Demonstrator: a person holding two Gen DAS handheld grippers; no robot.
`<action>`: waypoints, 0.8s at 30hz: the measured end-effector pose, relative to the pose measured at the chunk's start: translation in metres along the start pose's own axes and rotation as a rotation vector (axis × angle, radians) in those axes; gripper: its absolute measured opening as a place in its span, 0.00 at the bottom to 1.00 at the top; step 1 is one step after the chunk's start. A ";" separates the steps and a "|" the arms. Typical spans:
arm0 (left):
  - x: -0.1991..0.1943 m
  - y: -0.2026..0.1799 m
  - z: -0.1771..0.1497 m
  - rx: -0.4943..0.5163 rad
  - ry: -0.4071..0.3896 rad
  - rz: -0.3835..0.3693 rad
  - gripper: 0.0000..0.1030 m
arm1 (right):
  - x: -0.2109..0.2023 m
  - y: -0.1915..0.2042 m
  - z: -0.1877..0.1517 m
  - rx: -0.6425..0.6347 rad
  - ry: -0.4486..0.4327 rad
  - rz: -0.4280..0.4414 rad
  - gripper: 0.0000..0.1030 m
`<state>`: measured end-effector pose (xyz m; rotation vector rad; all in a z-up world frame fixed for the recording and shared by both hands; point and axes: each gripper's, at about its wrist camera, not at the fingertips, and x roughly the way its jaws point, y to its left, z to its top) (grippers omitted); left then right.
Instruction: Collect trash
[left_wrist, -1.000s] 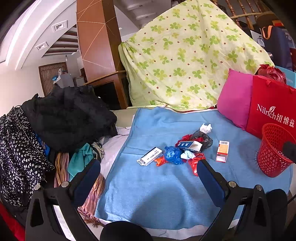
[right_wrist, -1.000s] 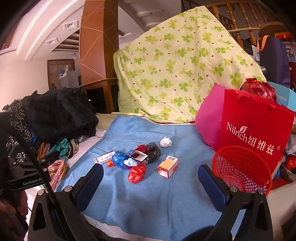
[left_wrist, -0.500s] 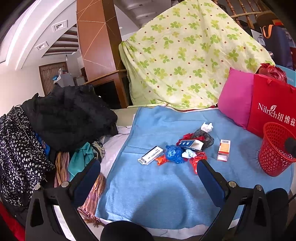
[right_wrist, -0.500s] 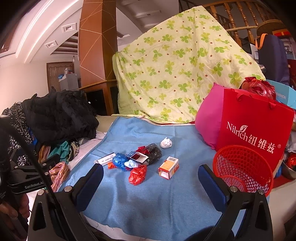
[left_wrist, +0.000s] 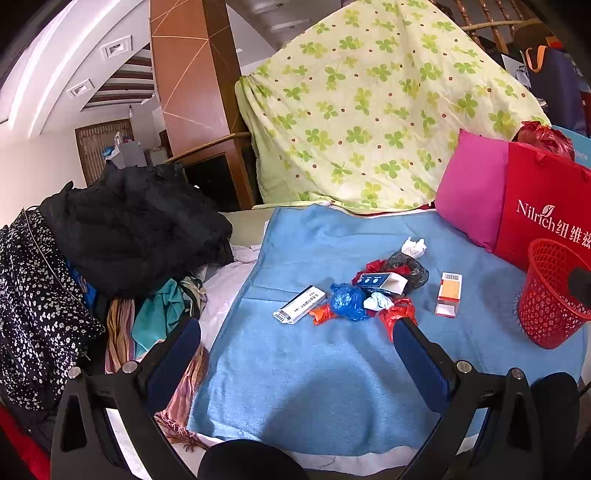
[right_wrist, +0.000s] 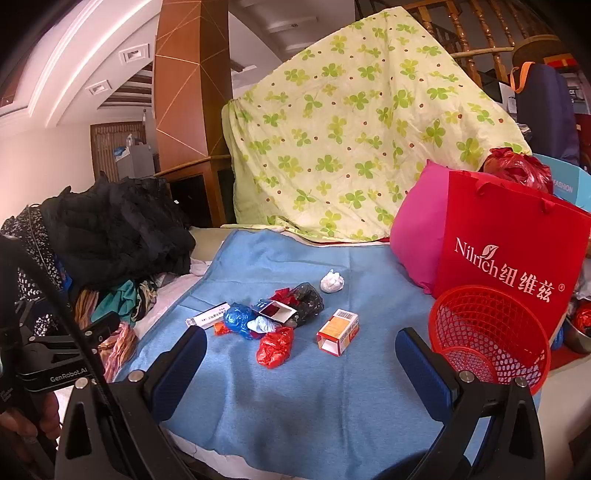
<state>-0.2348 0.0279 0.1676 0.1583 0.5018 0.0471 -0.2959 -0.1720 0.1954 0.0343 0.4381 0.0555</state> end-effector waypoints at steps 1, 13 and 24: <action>0.002 0.000 -0.001 0.001 0.003 0.000 1.00 | 0.001 -0.001 0.000 0.007 0.002 0.002 1.00; 0.045 -0.007 -0.012 0.012 0.088 -0.006 1.00 | 0.054 -0.010 0.000 0.095 0.072 0.032 1.00; 0.117 -0.017 -0.039 0.030 0.234 -0.092 1.00 | 0.198 -0.033 -0.014 0.190 0.250 0.029 1.00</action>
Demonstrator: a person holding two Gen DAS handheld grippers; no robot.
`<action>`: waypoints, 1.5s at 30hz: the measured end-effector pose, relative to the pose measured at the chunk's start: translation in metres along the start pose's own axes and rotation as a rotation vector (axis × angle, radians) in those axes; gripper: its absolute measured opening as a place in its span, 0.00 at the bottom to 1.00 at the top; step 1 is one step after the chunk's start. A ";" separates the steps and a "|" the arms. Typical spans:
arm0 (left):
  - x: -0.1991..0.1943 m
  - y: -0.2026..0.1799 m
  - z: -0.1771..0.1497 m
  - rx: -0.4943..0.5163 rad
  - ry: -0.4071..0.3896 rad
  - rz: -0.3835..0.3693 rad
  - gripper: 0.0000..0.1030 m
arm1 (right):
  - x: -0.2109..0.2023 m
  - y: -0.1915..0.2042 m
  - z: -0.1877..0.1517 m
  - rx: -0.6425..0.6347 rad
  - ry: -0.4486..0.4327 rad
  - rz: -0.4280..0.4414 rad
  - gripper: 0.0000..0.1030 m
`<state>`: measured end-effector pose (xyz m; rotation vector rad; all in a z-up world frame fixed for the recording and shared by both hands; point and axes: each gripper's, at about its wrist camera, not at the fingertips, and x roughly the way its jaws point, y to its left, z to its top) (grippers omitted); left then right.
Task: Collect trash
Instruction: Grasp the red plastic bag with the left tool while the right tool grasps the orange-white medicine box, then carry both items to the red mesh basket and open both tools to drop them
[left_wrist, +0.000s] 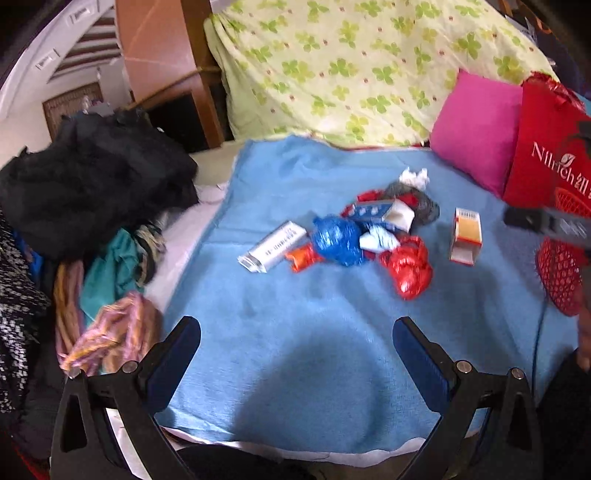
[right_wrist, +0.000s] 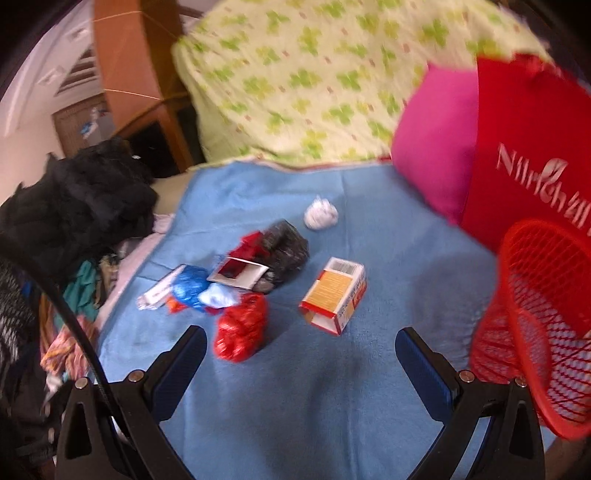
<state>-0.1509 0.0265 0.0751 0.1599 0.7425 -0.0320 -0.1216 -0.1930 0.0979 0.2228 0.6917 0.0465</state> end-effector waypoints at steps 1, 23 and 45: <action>0.007 -0.001 0.000 -0.004 0.014 -0.017 1.00 | 0.015 -0.005 0.003 0.016 0.028 -0.010 1.00; 0.157 -0.085 0.052 -0.074 0.238 -0.421 0.68 | 0.171 -0.061 0.022 0.223 0.359 0.012 0.62; 0.045 -0.121 0.069 -0.021 0.054 -0.611 0.40 | 0.012 -0.065 0.052 0.063 -0.200 0.180 0.57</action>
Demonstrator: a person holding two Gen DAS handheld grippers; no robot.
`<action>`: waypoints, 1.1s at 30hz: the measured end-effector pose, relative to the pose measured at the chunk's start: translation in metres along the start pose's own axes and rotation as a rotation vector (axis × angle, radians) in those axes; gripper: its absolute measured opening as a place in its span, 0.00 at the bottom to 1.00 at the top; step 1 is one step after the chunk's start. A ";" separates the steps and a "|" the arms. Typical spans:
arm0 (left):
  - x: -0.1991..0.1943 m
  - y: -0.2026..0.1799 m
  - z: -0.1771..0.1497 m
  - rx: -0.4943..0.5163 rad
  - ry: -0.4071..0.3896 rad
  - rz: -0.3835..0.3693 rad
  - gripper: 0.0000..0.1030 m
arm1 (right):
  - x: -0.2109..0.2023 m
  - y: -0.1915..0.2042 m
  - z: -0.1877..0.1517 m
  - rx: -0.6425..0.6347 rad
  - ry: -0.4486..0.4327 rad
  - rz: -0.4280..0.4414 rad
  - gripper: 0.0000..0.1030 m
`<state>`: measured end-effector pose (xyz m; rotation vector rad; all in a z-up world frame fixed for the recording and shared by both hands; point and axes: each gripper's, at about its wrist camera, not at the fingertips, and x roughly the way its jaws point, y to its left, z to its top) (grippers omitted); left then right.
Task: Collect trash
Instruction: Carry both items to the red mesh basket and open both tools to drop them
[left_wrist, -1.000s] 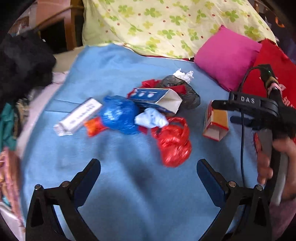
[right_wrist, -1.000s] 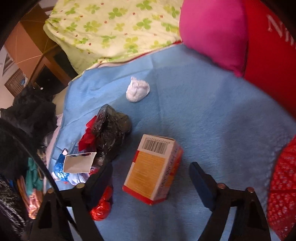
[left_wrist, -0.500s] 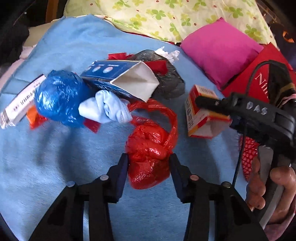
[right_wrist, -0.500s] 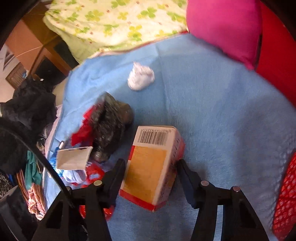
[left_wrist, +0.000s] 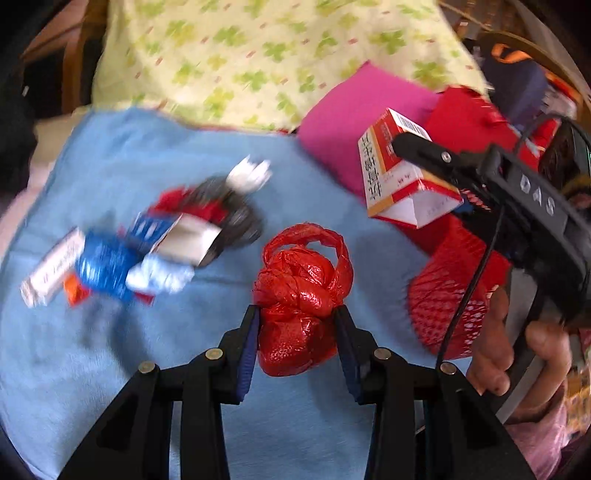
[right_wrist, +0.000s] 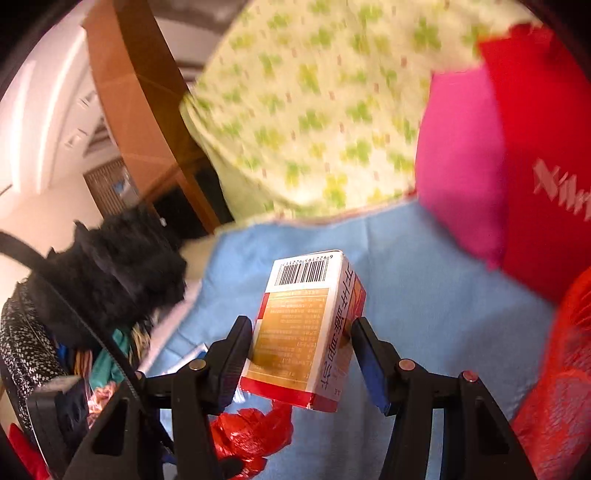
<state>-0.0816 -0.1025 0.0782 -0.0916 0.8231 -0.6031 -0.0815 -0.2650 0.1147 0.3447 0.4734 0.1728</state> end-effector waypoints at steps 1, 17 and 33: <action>-0.005 -0.012 0.004 0.027 -0.013 -0.011 0.40 | -0.015 -0.002 0.001 0.002 -0.034 0.008 0.58; 0.008 -0.182 0.030 0.289 -0.016 -0.252 0.43 | -0.193 -0.152 0.020 0.335 -0.404 -0.142 0.60; 0.003 -0.128 0.000 0.221 -0.023 -0.105 0.69 | -0.190 -0.130 0.019 0.256 -0.442 -0.153 0.79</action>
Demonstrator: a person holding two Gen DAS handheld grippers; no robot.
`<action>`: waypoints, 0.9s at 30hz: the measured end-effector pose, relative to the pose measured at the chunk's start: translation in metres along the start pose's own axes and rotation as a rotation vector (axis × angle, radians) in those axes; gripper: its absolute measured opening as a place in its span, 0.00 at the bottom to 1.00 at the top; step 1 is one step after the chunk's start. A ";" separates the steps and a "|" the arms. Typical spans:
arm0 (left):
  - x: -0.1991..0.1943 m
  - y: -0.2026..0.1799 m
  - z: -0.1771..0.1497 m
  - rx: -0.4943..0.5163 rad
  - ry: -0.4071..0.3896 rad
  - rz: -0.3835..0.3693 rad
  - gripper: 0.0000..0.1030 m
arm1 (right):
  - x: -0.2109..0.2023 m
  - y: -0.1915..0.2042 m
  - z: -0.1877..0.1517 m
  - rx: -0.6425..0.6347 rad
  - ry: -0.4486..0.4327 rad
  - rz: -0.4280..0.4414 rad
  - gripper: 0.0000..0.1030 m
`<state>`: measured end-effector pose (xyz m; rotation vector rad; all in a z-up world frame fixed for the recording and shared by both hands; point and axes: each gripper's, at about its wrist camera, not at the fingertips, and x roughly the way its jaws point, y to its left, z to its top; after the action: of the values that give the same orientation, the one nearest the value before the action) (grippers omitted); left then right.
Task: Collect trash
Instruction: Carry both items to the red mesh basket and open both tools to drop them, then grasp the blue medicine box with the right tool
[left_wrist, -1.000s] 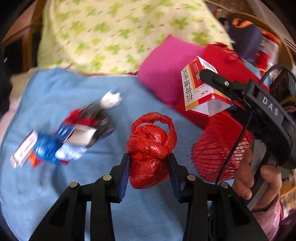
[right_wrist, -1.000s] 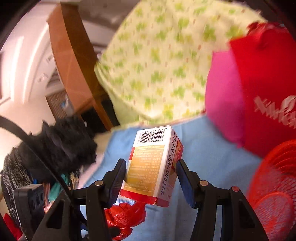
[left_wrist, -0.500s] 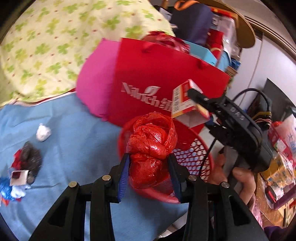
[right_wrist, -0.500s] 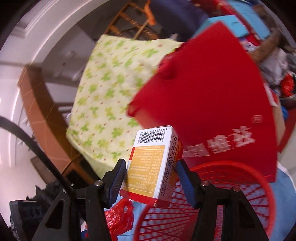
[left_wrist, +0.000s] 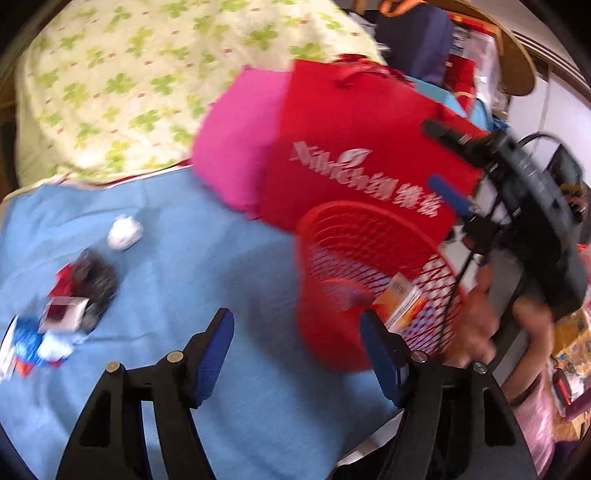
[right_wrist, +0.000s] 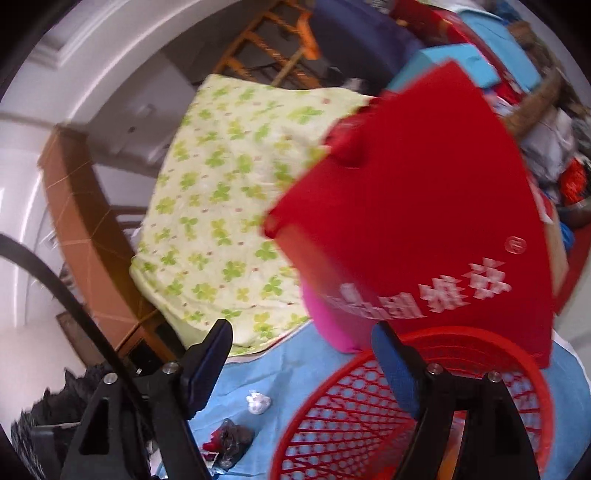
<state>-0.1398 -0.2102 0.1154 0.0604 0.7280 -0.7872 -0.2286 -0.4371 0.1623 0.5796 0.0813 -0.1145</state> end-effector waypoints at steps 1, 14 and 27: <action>-0.005 0.013 -0.008 -0.022 0.002 0.018 0.69 | 0.000 0.010 -0.003 -0.024 -0.005 0.025 0.79; -0.090 0.199 -0.098 -0.387 -0.047 0.349 0.69 | 0.072 0.126 -0.097 -0.206 0.298 0.301 0.79; -0.099 0.303 -0.112 -0.497 -0.094 0.510 0.69 | 0.162 0.181 -0.198 -0.264 0.640 0.329 0.79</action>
<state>-0.0508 0.1035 0.0278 -0.2322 0.7581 -0.1104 -0.0532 -0.1913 0.0774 0.3403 0.6100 0.4015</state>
